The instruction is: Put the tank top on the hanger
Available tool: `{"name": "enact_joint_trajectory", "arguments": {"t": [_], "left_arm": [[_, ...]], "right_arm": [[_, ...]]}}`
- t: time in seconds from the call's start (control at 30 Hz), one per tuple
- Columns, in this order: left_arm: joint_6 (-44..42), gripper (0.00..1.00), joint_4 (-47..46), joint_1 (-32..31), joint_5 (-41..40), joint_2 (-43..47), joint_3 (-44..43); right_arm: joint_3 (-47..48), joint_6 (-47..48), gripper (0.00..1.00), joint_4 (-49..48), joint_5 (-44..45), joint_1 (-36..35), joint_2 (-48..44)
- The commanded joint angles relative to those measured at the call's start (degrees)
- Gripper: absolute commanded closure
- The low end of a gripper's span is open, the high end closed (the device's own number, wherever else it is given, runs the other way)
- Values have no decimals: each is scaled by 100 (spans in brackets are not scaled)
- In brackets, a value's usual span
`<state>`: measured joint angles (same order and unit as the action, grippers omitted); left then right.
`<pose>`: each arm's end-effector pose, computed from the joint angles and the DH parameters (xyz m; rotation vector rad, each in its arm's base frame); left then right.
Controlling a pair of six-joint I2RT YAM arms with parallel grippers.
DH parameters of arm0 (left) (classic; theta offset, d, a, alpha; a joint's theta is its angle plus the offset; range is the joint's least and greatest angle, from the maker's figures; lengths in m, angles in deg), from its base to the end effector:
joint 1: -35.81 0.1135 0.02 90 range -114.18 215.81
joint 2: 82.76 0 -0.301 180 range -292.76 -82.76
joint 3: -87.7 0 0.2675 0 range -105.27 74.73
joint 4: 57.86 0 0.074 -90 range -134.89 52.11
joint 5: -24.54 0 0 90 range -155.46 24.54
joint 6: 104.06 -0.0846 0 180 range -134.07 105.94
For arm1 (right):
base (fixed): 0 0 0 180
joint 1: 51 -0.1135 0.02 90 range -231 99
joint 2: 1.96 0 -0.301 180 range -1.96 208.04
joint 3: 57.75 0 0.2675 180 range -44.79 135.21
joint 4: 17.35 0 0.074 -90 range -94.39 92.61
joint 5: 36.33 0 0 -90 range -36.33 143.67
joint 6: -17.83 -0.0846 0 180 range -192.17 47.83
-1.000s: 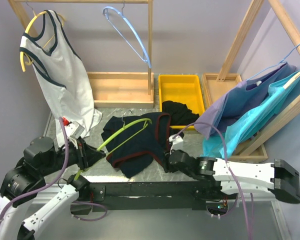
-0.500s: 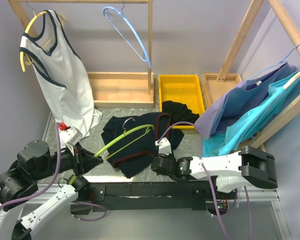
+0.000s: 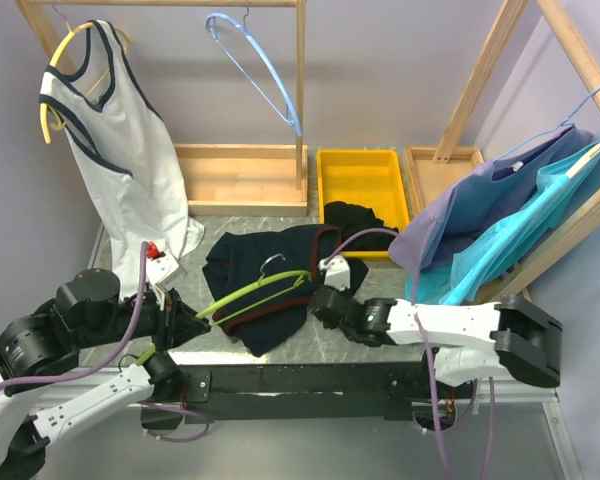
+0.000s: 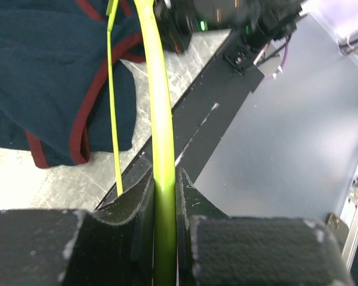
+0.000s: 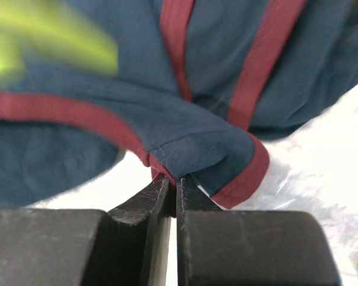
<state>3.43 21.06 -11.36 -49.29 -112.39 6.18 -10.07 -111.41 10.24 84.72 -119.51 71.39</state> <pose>0.0247 -0.0613 0.4022 0.7360 2.0430 -0.9682 0.1368 0.2282 0.1686 -0.3808 2.3091 0.2434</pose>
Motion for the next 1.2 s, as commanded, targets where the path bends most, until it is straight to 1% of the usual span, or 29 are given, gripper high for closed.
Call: {"name": "enact_joint_trajectory", "arguments": {"t": [0.0, 0.07, 0.2, 0.43, 0.47, 0.6, 0.7, 0.77, 0.87, 0.97, 1.17], "left_arm": [[-220, 99, -188, -160, 1, -61, -150], [-247, 99, -188, -178, 80, -87, -88], [-256, 99, -197, -213, 98, -140, -184], [-308, 99, -276, -230, 238, -341, -211], [-317, 99, -285, -230, 343, -368, -263], [-361, 99, -276, -230, 238, -421, -509], [-309, 99, -285, -230, -77, -342, -887], [-334, 99, -241, -230, 35, -342, -1028], [-335, 99, -276, -230, 229, -316, -818], [-343, 99, -223, -222, 238, -360, -554], [-387, 99, -250, -222, 300, -500, -475]], "right_arm": [[158, 312, 92, -163, -458, 513, -618], [228, 417, 92, -66, -599, 637, -794], [500, 672, 92, 22, -846, 988, -831], [957, 866, 92, 294, -846, 1094, -751], [1045, 883, 92, 321, -846, 1112, -742], [1256, 1015, 92, 461, -916, 1252, -672], [1222, 1103, 92, 348, -1108, 1393, -541], [1160, 1112, 92, 286, -1223, 1498, -435], [1125, 1121, 92, 198, -1329, 1577, -408], [1133, 1147, 92, 198, -1356, 1648, -487], [1239, 1235, 92, 303, -1610, 1982, -663]]}}
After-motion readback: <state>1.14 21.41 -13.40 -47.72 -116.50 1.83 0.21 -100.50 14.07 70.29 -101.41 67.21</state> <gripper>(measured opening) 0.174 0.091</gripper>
